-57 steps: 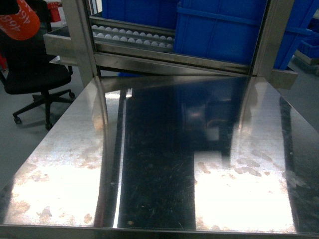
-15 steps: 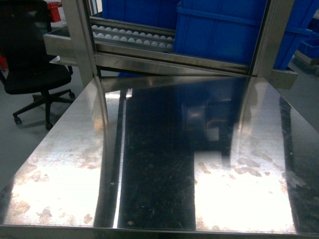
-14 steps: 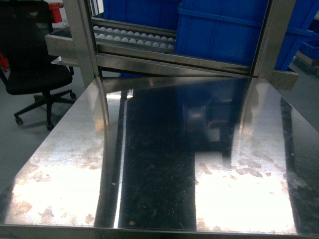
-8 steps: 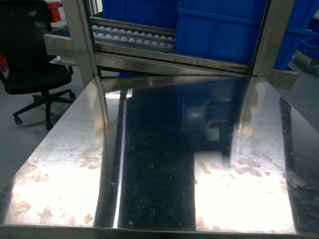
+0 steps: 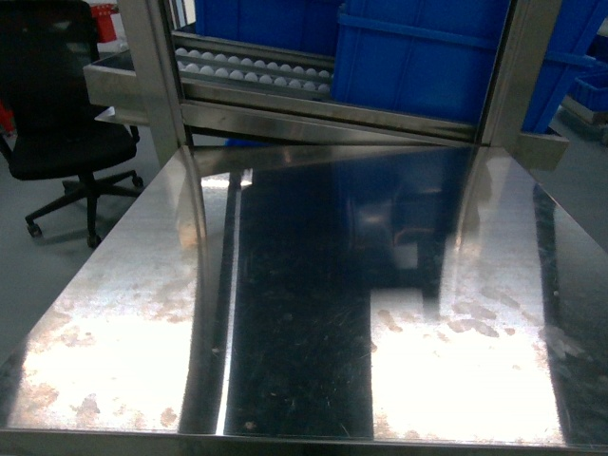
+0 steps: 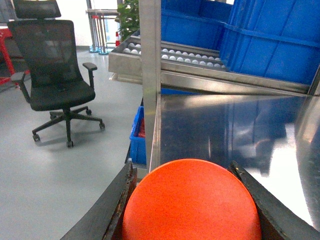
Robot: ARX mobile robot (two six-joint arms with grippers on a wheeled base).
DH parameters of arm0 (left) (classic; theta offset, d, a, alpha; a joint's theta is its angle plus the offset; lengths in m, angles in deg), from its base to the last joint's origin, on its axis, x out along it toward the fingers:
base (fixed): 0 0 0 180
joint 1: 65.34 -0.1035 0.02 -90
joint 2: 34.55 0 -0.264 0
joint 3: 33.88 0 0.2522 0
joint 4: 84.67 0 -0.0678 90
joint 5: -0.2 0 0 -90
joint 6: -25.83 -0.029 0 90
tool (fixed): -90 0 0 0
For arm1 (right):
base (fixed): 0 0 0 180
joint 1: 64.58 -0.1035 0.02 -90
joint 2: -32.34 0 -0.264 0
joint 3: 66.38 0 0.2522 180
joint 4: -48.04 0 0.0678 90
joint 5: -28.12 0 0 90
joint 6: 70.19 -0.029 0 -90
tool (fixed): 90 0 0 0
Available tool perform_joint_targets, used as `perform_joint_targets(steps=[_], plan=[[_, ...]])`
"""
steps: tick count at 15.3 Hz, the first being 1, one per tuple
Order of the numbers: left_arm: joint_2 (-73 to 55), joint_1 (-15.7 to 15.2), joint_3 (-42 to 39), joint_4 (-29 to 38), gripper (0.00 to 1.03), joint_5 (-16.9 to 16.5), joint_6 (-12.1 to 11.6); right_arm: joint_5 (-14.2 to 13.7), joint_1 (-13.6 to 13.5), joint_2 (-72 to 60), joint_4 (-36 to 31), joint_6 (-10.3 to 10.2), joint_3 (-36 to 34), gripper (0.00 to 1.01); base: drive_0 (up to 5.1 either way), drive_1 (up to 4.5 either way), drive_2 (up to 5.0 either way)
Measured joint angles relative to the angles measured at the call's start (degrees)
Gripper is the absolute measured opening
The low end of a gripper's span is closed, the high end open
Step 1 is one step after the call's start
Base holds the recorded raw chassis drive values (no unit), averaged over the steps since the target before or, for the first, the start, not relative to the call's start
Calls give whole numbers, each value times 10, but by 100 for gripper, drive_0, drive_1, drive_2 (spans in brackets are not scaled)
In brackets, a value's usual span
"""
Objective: Pick capacitor and pack into box
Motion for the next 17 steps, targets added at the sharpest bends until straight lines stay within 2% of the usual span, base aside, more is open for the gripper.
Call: perform_joint_targets(steps=[17], plan=[[0, 0, 0, 3, 44, 0, 0, 0, 0, 0, -2, 0, 0, 98, 0, 0, 0]])
